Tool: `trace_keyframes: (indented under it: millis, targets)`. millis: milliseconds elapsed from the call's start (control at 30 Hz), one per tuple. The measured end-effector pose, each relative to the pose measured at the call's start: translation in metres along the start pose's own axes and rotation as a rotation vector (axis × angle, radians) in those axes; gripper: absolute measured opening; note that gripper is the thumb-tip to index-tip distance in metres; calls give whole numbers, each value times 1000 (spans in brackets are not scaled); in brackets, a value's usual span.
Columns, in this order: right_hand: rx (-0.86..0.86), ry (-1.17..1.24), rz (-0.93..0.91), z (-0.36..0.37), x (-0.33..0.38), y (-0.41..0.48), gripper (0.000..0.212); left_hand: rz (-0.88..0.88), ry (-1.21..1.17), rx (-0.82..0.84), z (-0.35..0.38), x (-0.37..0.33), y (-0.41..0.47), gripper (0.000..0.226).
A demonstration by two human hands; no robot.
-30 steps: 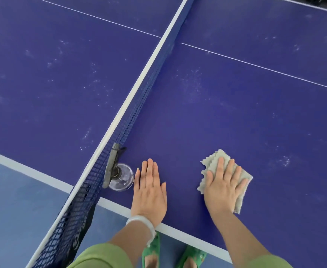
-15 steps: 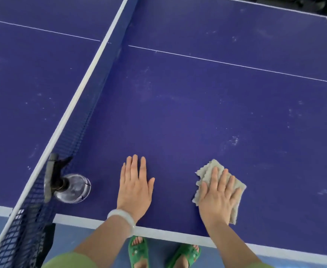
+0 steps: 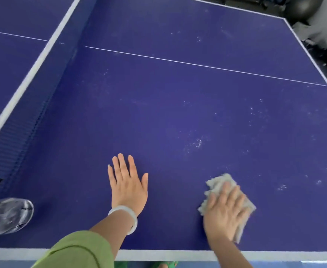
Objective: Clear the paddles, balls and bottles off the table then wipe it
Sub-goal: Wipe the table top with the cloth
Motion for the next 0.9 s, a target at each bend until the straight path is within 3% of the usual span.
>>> trace_keyframes:
  millis: [33, 133, 200, 267, 367, 433, 500, 633, 700, 767, 833, 900]
  targets:
    - [-16, -26, -132, -1, 27, -9, 59, -2, -1, 1, 1, 0, 0, 75]
    - [-5, -144, -754, 5, 89, -53, 60, -5, -12, -3, 1, 1, 1, 74]
    - [-66, -170, -946, 4, 77, -40, 60, -10, -11, -7, 1, 1, 0, 73]
    - [-87, -235, -782, 8, 35, 8, 61, -15, -9, -6, 0, 1, 0, 73]
    - [14, -49, -121, 4, -48, 78, 54, -10, 6, -12, 1, 0, 0, 73]
    - [37, -16, 68, 4, -45, 78, 57, -10, 8, -21, 0, -1, 1, 73]
    - [-38, -31, -36, -5, 3, 65, 56, -12, 11, -21, 1, -1, 2, 73]
    - [-6, -157, -792, 5, 121, 1, 60, -26, 20, -25, -1, 0, 1, 72]
    - [-61, -114, -968, -6, 126, 8, 57, -29, 21, -26, -2, 0, 1, 72]
    - [-91, -146, -833, -5, 94, 50, 57, -31, 18, -30, -2, 0, 1, 72]
    - [17, -64, -352, 0, 26, 105, 56, -32, 18, -26, -2, 0, 1, 72]
    - [94, 5, -53, 2, -10, 109, 58, -34, 19, -28, -1, 1, 2, 72]
Point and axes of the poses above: each hand's wrist, its own y-axis towards the middle knuckle, its own z-axis out of the palm, x = y × z, the point moved 10 cm from there along y, towards the middle knuckle, and after that the axes turned 7 degrees about -y, right-handed, at the moved point
